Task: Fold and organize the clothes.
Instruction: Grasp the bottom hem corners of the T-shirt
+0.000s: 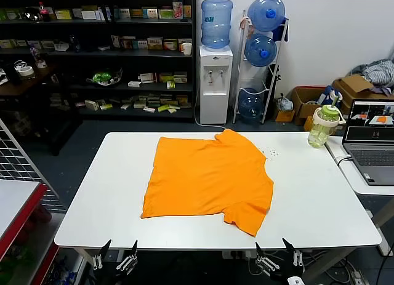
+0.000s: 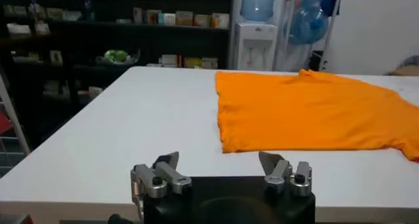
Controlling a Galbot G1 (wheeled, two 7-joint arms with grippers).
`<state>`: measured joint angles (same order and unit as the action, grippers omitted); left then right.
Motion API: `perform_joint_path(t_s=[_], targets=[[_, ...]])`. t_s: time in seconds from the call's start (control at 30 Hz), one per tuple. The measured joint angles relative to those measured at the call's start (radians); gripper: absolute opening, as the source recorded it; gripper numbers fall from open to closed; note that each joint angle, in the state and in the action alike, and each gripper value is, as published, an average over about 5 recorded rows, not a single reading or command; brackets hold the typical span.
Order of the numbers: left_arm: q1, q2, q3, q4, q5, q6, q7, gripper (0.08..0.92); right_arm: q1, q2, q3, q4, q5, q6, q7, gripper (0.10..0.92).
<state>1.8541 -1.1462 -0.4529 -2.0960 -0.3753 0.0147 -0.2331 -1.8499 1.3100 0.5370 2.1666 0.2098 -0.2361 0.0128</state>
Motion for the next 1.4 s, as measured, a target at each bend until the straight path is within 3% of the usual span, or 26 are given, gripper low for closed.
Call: perform_joint_path(t_s=[0.3, 0.8, 1.1, 1.2, 1.4], targets=[[-0.053, 0.022, 0.020, 0.016, -0.038, 0.030, -0.003, 0.823, 0.075, -0.015, -0.024, -0.042, 0.038, -0.023, 0.043, 0.823], [-0.367, 0.031, 0.138, 0.208, -0.127, 0.127, -0.028, 0.823, 0.297, -0.012, -0.077, -0.211, 0.075, -0.084, 0.114, 0.823], [-0.462, 0.026, 0.185, 0.289, -0.148, 0.165, -0.046, 0.823, 0.372, 0.003, -0.108, -0.294, 0.069, -0.102, 0.116, 0.822], [-0.477, 0.026, 0.192, 0.302, -0.151, 0.172, -0.048, 0.823, 0.386, 0.007, -0.118, -0.313, 0.066, -0.106, 0.116, 0.799], [-0.493, 0.029, 0.204, 0.316, -0.156, 0.180, -0.051, 0.771, 0.396, 0.009, -0.134, -0.334, 0.061, -0.113, 0.116, 0.643]])
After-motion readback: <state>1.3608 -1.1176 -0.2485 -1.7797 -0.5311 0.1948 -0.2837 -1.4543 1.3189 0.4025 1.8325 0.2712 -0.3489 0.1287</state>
